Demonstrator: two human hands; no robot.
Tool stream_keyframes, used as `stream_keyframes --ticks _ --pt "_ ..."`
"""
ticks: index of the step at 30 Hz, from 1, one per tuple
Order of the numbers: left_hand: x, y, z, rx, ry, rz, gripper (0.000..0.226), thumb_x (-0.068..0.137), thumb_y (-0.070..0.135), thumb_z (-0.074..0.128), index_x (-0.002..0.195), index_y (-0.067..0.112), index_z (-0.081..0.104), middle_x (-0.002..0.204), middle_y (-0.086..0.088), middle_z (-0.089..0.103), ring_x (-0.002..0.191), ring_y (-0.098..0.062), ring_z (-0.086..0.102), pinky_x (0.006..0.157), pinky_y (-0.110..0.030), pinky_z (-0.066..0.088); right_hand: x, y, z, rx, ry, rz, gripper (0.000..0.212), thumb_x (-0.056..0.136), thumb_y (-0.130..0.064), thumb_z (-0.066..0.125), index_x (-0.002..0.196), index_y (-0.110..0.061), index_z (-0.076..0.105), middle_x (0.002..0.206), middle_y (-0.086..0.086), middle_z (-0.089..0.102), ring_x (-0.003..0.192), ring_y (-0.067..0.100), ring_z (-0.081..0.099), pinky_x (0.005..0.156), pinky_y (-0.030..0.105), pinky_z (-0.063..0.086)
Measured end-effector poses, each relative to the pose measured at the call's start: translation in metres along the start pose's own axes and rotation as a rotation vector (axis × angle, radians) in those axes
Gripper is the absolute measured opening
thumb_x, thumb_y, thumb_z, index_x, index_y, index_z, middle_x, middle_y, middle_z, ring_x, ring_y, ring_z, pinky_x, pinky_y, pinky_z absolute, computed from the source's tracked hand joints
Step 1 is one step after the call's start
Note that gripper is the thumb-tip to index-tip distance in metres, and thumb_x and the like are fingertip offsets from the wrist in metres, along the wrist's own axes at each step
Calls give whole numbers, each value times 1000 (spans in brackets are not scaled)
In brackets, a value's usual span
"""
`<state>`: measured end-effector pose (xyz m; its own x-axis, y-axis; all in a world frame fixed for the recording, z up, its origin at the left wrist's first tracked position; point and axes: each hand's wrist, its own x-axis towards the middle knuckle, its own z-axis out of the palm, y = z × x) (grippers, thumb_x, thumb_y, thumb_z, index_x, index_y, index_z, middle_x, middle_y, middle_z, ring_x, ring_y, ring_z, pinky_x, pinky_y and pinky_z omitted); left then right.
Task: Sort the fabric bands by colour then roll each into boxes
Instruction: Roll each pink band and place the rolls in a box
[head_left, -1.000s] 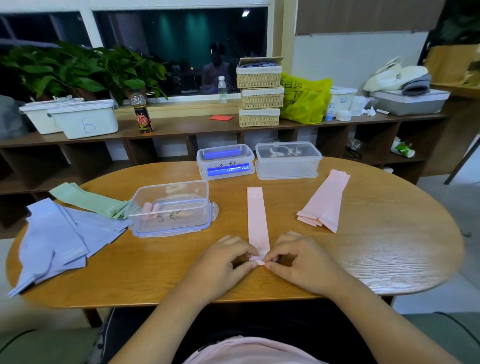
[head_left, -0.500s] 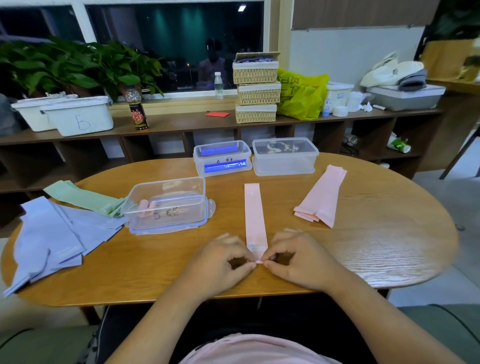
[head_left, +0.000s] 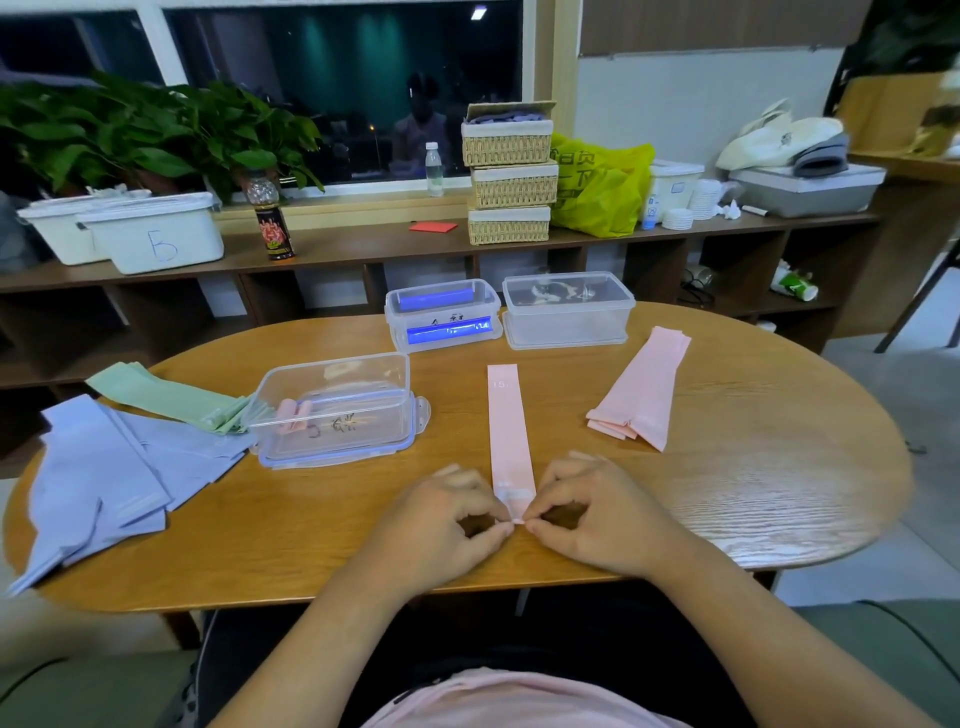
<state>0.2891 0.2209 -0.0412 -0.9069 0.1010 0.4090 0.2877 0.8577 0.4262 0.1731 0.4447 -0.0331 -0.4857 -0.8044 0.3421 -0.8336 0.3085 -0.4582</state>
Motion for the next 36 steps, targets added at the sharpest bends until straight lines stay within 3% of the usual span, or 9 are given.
stream_keyframes --ticks 6,12,19,24,28,33,36 --pt "-2 3 1 69 13 -18 26 100 56 62 109 40 80 97 23 64 96 -5 56 78 -33 54 0 0 4 -107 58 -24 20 95 -54 68 105 -44 82 98 -29 62 100 -1 52 93 17 34" --pt "-4 11 0 190 14 -14 36 106 57 50 115 39 80 96 19 62 94 -3 51 74 -33 53 -3 -4 7 -231 87 -53 24 101 -53 59 109 -44 80 100 -26 60 96 0 48 91 27 41" --pt "-5 9 1 212 2 -14 38 107 54 48 120 37 80 101 19 64 96 -2 52 78 -31 53 -4 -4 4 -166 1 -92 31 96 -27 59 118 -40 77 110 -25 63 104 1 54 91 28 46" --pt "-4 10 0 232 -32 -41 42 107 56 48 131 35 75 108 18 64 102 -1 50 85 -27 52 -2 -2 5 -183 -7 -50 36 96 -29 52 120 -41 75 112 -25 63 105 -1 50 93 32 46" --pt "-1 9 -1 202 -58 -90 49 105 56 48 149 36 57 128 20 60 118 1 46 99 -22 45 -2 1 7 -188 -9 -21 40 97 -33 47 127 -42 73 116 -26 64 106 -5 46 97 30 44" --pt "-1 9 -3 173 -25 -57 33 103 36 57 136 33 61 126 22 55 120 0 48 97 -11 35 0 2 10 -211 27 -10 36 100 -33 50 127 -42 72 116 -28 61 113 -3 44 101 26 41" --pt "-1 8 -3 192 -61 -12 28 104 36 55 131 37 63 125 25 54 120 2 46 98 -13 34 1 2 10 -211 29 -12 34 102 -34 51 128 -44 71 114 -29 56 114 -2 44 101 25 39"
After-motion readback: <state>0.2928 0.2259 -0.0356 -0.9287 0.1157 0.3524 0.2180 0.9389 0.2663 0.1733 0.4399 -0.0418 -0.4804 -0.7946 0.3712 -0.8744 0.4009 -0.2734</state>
